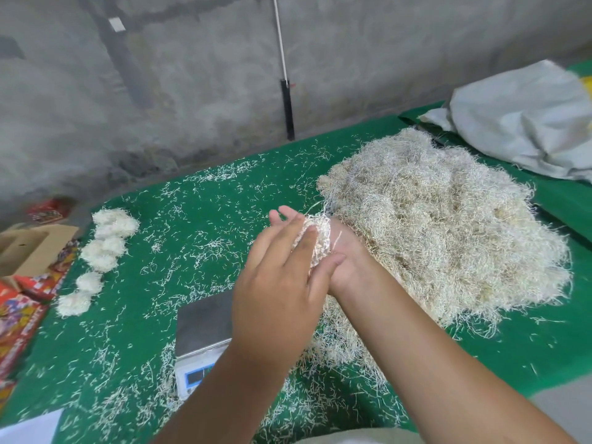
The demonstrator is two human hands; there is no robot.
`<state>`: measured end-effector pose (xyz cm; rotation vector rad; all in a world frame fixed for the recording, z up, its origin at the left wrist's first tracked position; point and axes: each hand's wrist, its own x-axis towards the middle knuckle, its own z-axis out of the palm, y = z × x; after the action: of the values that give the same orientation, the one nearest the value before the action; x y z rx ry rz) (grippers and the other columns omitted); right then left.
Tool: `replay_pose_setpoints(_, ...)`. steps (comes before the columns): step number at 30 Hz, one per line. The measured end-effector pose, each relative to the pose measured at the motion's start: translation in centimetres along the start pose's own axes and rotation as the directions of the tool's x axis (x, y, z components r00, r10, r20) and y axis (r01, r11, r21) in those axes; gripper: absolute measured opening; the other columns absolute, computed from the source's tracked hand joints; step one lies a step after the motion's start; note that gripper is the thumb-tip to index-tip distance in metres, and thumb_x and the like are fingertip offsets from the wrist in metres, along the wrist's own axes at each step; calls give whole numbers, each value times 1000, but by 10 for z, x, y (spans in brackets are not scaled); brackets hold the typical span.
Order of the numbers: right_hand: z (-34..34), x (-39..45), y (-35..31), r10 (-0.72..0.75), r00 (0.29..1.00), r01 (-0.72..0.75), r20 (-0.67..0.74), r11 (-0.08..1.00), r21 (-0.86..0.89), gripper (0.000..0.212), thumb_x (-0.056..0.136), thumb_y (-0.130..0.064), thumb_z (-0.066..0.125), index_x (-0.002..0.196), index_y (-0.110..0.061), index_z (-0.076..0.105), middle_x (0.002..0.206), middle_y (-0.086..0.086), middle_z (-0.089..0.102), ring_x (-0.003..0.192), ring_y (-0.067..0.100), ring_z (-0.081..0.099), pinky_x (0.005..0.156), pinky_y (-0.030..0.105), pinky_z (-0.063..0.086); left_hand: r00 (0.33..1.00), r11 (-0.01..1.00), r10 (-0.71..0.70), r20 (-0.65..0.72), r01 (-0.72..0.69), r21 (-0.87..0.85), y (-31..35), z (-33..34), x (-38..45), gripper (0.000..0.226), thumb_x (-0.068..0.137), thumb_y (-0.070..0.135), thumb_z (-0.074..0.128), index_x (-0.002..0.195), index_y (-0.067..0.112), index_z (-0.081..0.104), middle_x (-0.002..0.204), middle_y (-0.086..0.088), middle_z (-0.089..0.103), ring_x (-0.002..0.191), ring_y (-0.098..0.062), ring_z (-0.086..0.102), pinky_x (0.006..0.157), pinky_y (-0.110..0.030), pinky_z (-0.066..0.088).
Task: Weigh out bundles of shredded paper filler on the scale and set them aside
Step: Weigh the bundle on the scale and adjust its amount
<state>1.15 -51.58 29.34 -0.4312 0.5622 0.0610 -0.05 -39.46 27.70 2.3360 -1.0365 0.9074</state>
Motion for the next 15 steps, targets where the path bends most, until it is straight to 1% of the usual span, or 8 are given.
replay_pose_setpoints(2,-5,6,-5,49,999,-49,-9,998,27,42,114,-34,43,144,-8,58,120,25,72,117,27,71,94,44,61,1000,998,17,-2,-17,61,-7,-1,-5,52,102,59,55,122,16,76,136,1,66,121,-18,58,102,-33,33)
replay_pose_setpoints(4,-9,4,-3,67,998,-68,14,997,25,41,111,-33,48,134,-3,65,116,25,74,116,31,72,106,45,56,998,1000,11,54,-12,26,-8,0,-8,60,102,65,48,139,20,64,152,0,52,136,-18,47,112,-36,25)
replay_pose_setpoints(6,-15,0,11,27,999,-27,28,1000,-13,29,109,-32,51,122,-14,70,112,14,79,125,30,66,103,36,56,995,996,26,98,-18,-82,-5,8,-13,60,106,60,41,152,23,51,164,-4,37,151,-21,32,124,-45,18)
replay_pose_setpoints(7,-19,1,21,41,998,-40,55,999,-13,22,111,-31,48,120,-23,66,120,7,78,134,27,60,100,29,55,995,986,41,87,-26,-168,-5,12,-16,55,107,53,40,150,21,54,163,-6,39,152,-24,32,125,-52,19)
replay_pose_setpoints(9,-23,1,40,44,994,-43,96,999,-21,21,107,-31,51,124,-24,62,151,8,59,147,27,48,104,32,49,999,949,38,-10,-40,-313,-4,20,-24,43,106,39,46,134,15,69,148,-6,57,144,-27,46,119,-58,31)
replay_pose_setpoints(11,-28,5,53,125,975,-116,183,991,-62,41,98,-37,58,134,-18,63,158,9,50,150,25,44,118,41,40,996,931,-28,-83,-4,-365,-4,27,-31,36,107,38,50,118,15,77,129,1,70,131,-20,57,112,-51,41)
replay_pose_setpoints(13,-29,2,62,175,949,-157,262,984,-90,35,101,-42,58,122,-16,68,131,4,64,136,23,52,130,49,21,984,914,-144,-105,92,-395,0,30,-28,38,106,47,51,94,22,78,103,13,73,106,-10,65,95,-40,52)
replay_pose_setpoints(15,-37,2,75,183,906,-146,383,982,-123,38,93,-54,64,106,-19,73,111,1,65,119,25,57,129,58,18,960,895,-273,-68,228,-382,-1,33,-21,34,103,52,52,77,33,63,79,23,59,79,-2,55,72,-32,49)
